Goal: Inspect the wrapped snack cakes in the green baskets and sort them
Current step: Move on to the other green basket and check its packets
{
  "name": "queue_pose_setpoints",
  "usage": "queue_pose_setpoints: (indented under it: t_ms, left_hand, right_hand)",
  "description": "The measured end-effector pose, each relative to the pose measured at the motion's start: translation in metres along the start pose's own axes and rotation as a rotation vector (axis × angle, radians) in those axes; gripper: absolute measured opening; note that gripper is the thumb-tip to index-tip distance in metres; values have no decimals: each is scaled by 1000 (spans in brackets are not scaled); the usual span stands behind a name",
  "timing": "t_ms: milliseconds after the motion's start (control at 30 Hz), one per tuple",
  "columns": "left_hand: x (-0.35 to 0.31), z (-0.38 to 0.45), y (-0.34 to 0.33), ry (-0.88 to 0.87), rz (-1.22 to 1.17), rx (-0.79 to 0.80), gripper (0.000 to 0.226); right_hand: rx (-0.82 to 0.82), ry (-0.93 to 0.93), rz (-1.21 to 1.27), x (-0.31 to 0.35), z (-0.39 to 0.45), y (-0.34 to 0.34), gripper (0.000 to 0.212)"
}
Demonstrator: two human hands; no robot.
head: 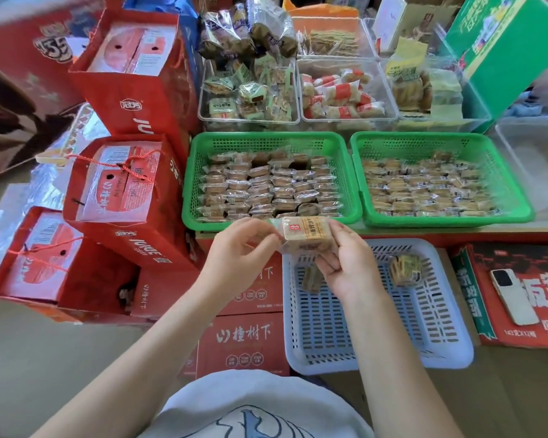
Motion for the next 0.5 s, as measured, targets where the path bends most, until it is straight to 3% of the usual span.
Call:
queue_pose_setpoints:
  t_ms: [100, 200, 267, 367, 500]
  left_hand:
    - [-4, 13, -13, -182, 256, 101, 38]
    - [2, 31, -19, -227, 310, 113, 34]
    - [6, 44, -25, -197, 205, 113, 18]
    - [14, 62, -31, -50, 48, 116, 25]
    - [34, 92, -40, 116, -13, 172, 21]
  right_hand:
    - [-13, -10, 25, 4, 13, 4, 14]
    - [-9, 28, 15, 15, 23, 8, 6]
    - [5, 116, -92, 27, 31, 8, 4]
    - [75, 253, -325, 45, 40, 3, 20]
    - [56, 354, -538, 65, 63, 5, 19]
Point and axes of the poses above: each hand's wrist, its own z-axis towards the middle knuckle, its own y-axis out of the back of the hand, x = y × z, the point moved 7 cm from there along z, towards the middle knuckle, and after that the axes turned 2 degrees about -z, right-handed, at the moved point
